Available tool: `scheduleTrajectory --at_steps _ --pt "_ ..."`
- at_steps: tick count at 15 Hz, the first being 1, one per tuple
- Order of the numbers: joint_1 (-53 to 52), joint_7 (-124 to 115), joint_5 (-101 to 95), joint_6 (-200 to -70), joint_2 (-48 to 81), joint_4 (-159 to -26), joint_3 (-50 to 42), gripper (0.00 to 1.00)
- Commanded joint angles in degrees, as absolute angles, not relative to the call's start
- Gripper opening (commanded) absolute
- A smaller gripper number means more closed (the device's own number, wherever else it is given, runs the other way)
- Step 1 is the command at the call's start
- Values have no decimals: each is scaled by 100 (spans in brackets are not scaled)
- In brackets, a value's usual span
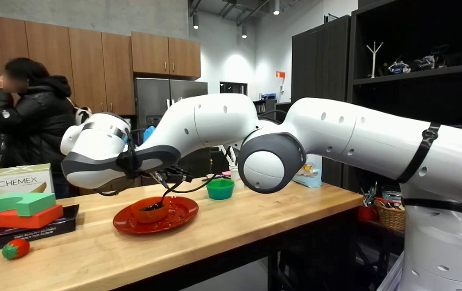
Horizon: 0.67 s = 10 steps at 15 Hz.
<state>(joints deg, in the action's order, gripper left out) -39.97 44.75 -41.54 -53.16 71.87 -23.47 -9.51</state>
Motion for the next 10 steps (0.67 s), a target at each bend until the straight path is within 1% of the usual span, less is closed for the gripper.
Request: scheduleTrajectory --at_steps 1,7,8,10 --pt "-3850 4662 -3927 -5192 7147 -2282 -791 6" --pt "-3343 4423 -2761 -4710 7037 -1963 -292 6" --pt "-3274 4213 -2398 -4791 6761 -2370 -319 6" --pt "-3081 3923 -2019 -4702 6723 -2344 -213 6"
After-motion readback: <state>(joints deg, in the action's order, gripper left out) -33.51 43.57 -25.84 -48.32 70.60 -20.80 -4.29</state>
